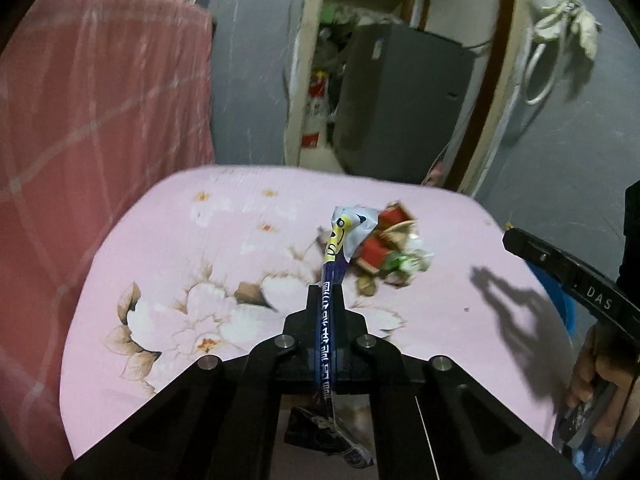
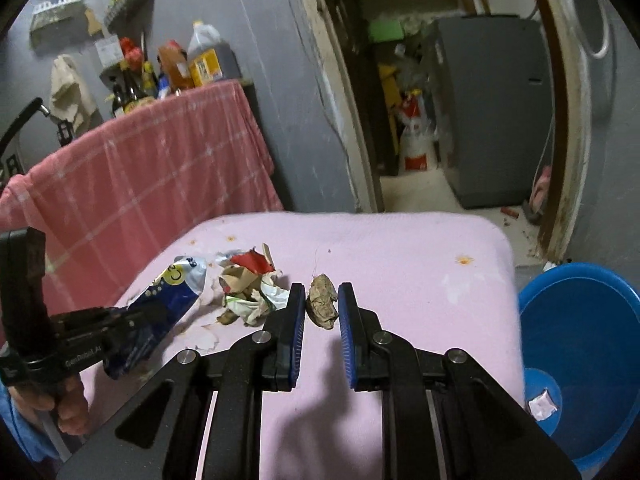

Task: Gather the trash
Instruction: 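Grasp the blue tube with the left tool while the right tool grasps a brown scrap, then carry both held pieces over the blue basin and open both tools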

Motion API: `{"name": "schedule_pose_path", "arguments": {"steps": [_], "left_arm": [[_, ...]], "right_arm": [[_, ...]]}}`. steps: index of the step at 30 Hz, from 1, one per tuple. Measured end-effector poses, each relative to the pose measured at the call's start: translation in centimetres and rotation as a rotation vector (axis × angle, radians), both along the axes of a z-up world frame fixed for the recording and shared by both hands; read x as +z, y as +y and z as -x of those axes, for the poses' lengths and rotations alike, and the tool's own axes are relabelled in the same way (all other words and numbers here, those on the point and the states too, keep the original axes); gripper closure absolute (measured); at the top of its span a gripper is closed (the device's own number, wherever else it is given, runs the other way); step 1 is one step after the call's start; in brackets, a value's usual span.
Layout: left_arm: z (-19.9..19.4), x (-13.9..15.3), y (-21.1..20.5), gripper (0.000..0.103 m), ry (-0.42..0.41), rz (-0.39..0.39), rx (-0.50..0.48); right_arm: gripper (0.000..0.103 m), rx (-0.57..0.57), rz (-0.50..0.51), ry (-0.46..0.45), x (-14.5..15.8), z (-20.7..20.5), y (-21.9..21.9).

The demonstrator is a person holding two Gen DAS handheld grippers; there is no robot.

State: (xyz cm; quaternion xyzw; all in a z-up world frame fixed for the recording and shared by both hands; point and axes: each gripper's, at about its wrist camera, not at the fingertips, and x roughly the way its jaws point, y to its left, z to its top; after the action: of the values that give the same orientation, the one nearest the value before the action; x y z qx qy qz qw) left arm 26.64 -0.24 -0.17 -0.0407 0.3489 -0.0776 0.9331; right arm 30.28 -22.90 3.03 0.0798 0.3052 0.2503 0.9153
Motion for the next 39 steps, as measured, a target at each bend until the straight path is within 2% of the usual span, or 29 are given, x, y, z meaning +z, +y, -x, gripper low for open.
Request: {"name": "schedule_pose_path", "arguments": {"steps": [3,6,14,19,23,29,32,39], "left_arm": [[0.6,0.5,-0.8,0.102,-0.044,0.02,-0.013],[1.5,2.0,-1.9,0.102,-0.131,0.06,-0.03],[2.5,6.4,-6.5,0.102,-0.294,0.111,-0.1],[2.4,8.2,-9.2,0.102,-0.355,0.154,-0.138],[2.2,9.2,-12.4,0.102,-0.389,0.166,-0.179],[0.1,9.3,-17.0,0.102,-0.32,0.173,-0.251],[-1.0,8.6,-19.1,0.102,-0.283,0.174,-0.281],[-3.3,6.8,-22.5,0.102,-0.182,0.177,-0.33]], "right_arm": [[0.088,-0.045,-0.036,-0.047,0.5,1.3,-1.0],[0.088,-0.087,-0.061,-0.11,1.4,2.8,-2.1],[0.088,-0.217,-0.085,-0.309,6.3,6.3,-5.2],[0.088,-0.297,-0.099,-0.389,8.0,7.6,-8.1],[0.088,-0.396,-0.06,-0.43,8.2,8.0,-10.9],[0.088,-0.496,-0.065,-0.425,7.3,8.2,-15.0],[0.088,-0.53,-0.027,-0.414,6.5,8.1,-16.0],[0.088,-0.563,0.009,-0.33,4.0,7.2,-18.4]]}}
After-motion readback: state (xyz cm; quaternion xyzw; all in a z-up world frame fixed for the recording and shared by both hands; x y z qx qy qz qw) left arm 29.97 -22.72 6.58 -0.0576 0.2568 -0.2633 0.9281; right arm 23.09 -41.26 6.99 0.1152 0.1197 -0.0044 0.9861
